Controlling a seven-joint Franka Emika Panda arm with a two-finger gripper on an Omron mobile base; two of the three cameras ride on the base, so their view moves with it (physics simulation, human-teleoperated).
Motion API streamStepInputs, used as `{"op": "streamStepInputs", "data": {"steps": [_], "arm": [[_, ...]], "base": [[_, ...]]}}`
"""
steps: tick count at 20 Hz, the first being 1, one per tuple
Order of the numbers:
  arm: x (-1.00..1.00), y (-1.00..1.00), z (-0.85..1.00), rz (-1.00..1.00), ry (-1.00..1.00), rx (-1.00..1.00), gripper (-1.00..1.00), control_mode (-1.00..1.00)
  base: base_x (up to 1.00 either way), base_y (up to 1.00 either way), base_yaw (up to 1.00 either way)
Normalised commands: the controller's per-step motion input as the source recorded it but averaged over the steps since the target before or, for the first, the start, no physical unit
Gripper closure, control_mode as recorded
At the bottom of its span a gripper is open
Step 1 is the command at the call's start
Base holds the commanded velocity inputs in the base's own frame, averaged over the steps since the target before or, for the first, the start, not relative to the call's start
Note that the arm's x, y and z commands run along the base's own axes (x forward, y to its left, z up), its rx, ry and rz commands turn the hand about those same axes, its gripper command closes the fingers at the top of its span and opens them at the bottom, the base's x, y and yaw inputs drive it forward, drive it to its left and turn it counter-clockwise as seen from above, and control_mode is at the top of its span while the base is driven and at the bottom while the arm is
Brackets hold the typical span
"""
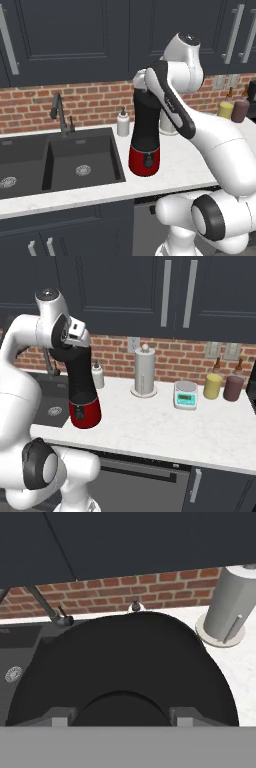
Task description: Close the lid blender by securely placing the lid on top.
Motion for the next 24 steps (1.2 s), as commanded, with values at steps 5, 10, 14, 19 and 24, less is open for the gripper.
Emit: {"op": "streamStepInputs", "data": {"steps": [5,10,14,19,24], "arm": [[0.13,0.00,-0.25,-0.07,0.00,-0.03,1.00,-1.00],[0.17,0.00,-0.28,-0.07,0.00,-0.05,1.00,-1.00],[0.25,-0.04,-0.18,-0.07,0.00,-0.03,1.00,-1.00],[0.29,-0.05,-0.10,-0.07,0.00,0.00,1.00,-1.00],[0.21,-0.01,-0.18,-0.06,0.00,0.00,1.00,-1.00]], "base": [[0.00,0.00,0.00],[0.00,0.00,0.00],[0.00,0.00,0.00],[0.00,0.00,0.00],[0.00,0.00,0.00]]}}
